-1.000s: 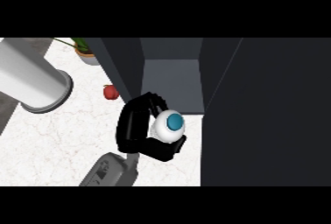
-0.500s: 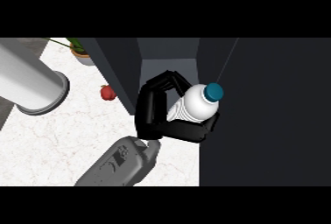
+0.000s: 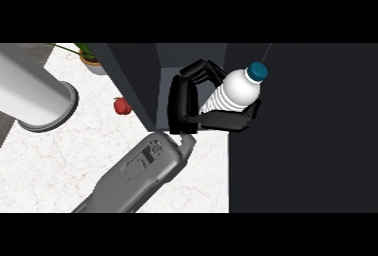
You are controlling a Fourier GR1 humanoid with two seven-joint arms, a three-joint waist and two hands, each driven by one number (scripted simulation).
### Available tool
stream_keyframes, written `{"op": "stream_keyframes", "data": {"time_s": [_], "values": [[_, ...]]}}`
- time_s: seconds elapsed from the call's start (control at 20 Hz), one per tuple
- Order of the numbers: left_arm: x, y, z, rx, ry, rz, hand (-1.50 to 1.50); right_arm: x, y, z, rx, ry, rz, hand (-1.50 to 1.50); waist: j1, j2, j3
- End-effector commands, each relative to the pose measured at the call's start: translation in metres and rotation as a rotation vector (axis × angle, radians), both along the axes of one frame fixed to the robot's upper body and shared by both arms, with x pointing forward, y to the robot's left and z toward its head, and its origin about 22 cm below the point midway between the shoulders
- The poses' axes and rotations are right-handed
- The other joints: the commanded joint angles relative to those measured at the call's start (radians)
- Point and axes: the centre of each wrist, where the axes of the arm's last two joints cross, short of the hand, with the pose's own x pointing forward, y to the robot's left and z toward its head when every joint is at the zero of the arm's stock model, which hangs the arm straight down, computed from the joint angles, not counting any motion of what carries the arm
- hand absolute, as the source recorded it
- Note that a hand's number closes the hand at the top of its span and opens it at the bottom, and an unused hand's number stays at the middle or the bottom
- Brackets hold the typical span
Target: Pick up the bottled water, place it into the cabinet and close the cabinet
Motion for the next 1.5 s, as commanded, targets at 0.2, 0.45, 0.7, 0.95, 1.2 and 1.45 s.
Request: {"op": "stream_keyframes", "data": {"time_s": [0.2,0.45,0.7,0.95,1.2,1.45], "values": [[0.034,0.013,-0.020,0.083,0.029,0.064,1.50,-0.001,-0.009,0.020,0.048,-0.049,0.022,-1.50,0.003,0.001,0.000],[0.040,0.020,-0.042,0.114,0.057,0.098,1.50,-0.004,-0.005,0.025,0.076,-0.059,0.045,-1.50,-0.007,0.003,0.000],[0.066,0.034,-0.044,0.075,0.069,0.169,1.50,-0.002,-0.003,0.008,0.086,-0.033,0.071,-1.50,-0.029,0.008,0.000],[0.075,0.048,-0.064,0.094,0.063,0.178,1.50,0.004,-0.002,0.016,0.080,-0.063,0.060,-1.50,-0.018,0.009,0.000],[0.091,0.037,-0.050,0.281,0.048,0.214,1.50,0.002,0.002,0.015,0.082,-0.051,0.066,-1.50,-0.027,0.009,0.000],[0.112,0.047,-0.030,0.345,0.045,0.229,-1.50,-0.001,0.001,0.015,0.076,-0.056,0.079,-1.50,-0.035,0.012,0.000]]}}
